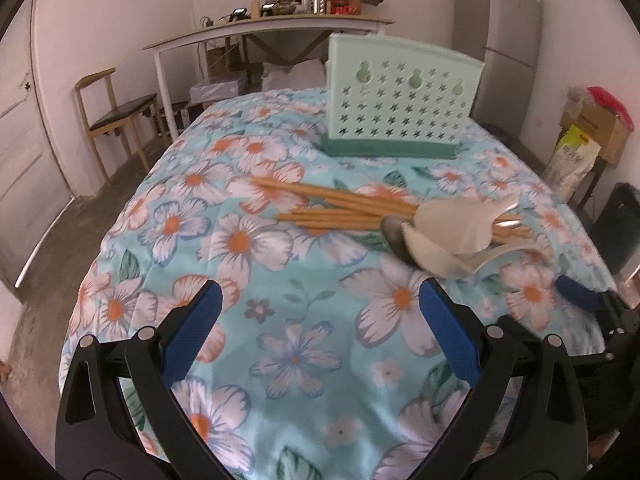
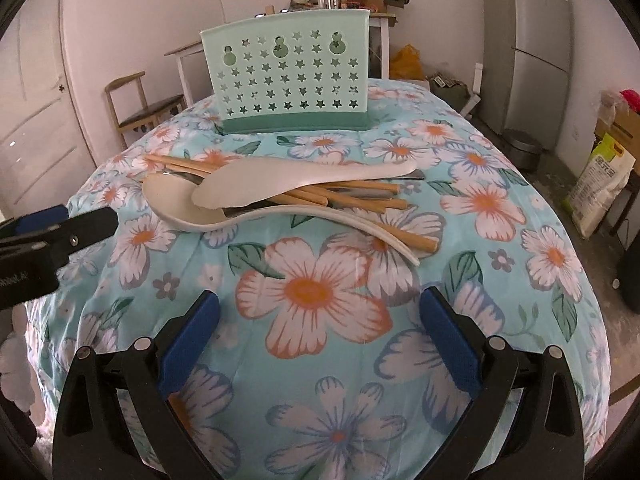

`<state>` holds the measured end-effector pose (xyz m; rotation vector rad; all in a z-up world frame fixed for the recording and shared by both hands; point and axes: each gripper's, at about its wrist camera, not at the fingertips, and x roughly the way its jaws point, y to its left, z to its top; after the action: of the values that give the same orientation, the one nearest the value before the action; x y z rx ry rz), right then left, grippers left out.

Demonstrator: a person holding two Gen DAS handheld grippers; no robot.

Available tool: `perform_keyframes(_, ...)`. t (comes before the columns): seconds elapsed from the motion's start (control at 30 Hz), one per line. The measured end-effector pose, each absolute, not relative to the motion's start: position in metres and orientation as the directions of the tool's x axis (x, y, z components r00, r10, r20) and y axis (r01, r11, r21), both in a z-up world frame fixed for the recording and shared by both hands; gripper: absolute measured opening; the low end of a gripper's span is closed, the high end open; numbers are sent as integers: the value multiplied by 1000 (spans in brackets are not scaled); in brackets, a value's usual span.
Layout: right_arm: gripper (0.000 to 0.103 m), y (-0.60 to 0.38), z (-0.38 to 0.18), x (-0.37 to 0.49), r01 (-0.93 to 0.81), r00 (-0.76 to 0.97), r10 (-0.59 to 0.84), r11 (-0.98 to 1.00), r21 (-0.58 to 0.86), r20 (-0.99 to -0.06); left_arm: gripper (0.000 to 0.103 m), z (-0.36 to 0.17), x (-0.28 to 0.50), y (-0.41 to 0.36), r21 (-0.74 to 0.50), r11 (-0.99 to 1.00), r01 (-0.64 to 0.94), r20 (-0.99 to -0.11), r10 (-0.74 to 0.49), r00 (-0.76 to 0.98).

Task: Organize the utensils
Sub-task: 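Grasp the cream plastic ladle by its bowl with the left gripper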

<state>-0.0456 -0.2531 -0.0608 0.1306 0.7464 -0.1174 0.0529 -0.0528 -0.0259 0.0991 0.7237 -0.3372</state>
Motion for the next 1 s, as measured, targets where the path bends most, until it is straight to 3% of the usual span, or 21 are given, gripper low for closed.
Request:
perform_keyframes(0.1, 98, -256, -61, -45, 150, 731, -47, 984, 94, -680, 94, -18, 51, -56, -66, 928, 367, -641, -321, 697)
perform_keyframes(0.3, 98, -256, -60, -45, 150, 731, -45, 984, 96, -681, 66, -12, 58, -64, -202, 873, 443, -643, -459, 613)
perform_keyframes(0.5, 98, -256, -60, -46, 147, 732, -43, 984, 96, -679, 38, -24, 79, -68, -398, 816, 420, -671, -571, 474)
perform_keyframes(0.83, 98, -256, -60, -47, 143, 737, -37, 984, 103, -675, 26, -62, 103, -73, -593, 756, 277, -689, -655, 310)
perform_keyframes(0.93, 98, -256, -60, -47, 144, 737, -36, 984, 105, -675, 11, -66, 106, -70, -603, 759, 246, -691, -651, 314)
perform_keyframes(1.0, 98, -256, -60, -48, 144, 738, -36, 984, 105, -674, 6, -67, 104, -66, -610, 756, 237, -694, -654, 301)
